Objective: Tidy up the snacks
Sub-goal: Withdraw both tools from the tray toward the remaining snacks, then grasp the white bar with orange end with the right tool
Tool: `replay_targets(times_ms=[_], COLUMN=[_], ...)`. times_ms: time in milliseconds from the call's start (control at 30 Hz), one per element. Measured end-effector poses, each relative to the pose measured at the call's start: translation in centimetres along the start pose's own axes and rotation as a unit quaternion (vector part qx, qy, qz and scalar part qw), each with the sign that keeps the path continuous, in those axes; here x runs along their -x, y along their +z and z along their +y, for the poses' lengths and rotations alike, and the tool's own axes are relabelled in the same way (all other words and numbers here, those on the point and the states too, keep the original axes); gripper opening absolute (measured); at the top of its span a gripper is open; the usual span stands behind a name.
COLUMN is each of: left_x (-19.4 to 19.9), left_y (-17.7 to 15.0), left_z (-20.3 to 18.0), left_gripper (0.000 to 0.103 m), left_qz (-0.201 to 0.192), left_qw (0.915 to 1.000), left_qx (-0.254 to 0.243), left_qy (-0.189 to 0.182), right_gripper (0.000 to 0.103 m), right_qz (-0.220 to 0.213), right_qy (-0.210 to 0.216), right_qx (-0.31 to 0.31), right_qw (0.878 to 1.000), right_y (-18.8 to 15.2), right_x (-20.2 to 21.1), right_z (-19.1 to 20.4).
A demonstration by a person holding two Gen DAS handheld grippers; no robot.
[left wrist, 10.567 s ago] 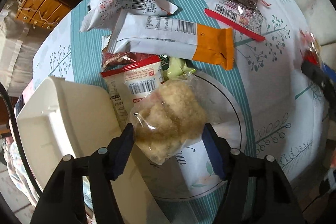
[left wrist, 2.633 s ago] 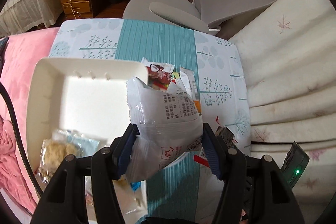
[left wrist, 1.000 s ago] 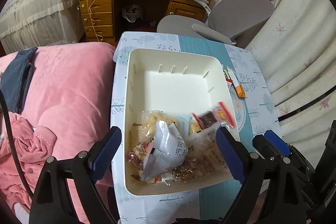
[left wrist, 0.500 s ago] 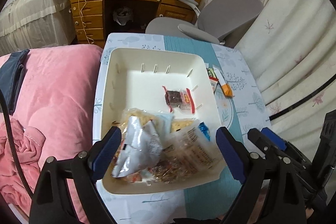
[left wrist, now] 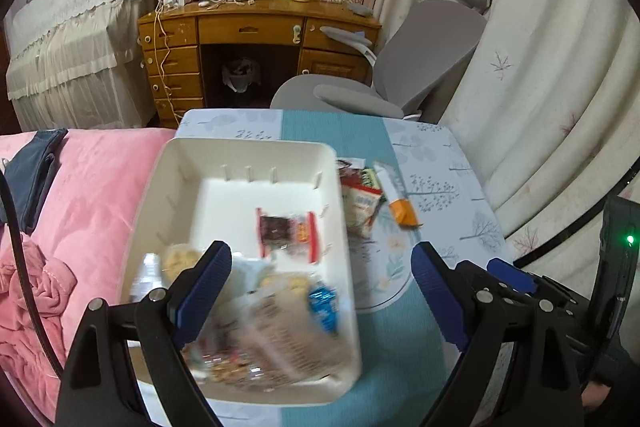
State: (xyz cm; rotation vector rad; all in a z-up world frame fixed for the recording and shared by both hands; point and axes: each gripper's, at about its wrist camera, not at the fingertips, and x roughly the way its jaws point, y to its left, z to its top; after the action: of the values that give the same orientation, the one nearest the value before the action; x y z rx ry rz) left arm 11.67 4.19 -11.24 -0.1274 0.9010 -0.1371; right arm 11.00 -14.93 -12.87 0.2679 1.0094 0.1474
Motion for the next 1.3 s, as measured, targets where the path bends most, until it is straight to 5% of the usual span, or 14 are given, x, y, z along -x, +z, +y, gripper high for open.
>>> replay_targets(times_ms=[133,567,900,1300], left_x=[-1.3,-9.8,-16.1,-22.0], left_y=[0.5,2.6,2.5,2.5], left_z=[-3.8,-11.9,-12.6,-12.2], left_gripper=[0.091,0.087,0.057,0.057], left_qz=[-0.017,-0.005,0.056,0.124], left_qw=[0.9997,0.9965,0.9877,0.9745], left_qx=[-0.007,-0.053,-0.075,-0.077], left_qy=[0.018,0.064,0.125,0.170], right_gripper=[0.061,0.061,0.061,0.060], right_qz=[0.030,0.079,0.145,0.242], right_qy=[-0.009,0.072,0.100,0.111], right_qx=[-0.015,-0.086,-0.073,-0.023], right_qw=[0.999,0.991,0.982,0.964], right_y=[1.9,10.9,14.3,13.3], right_x=[-0.8,-4.1,-10.8,-19.4], right_z=[-3.4,-11.1,-11.9,-9.9])
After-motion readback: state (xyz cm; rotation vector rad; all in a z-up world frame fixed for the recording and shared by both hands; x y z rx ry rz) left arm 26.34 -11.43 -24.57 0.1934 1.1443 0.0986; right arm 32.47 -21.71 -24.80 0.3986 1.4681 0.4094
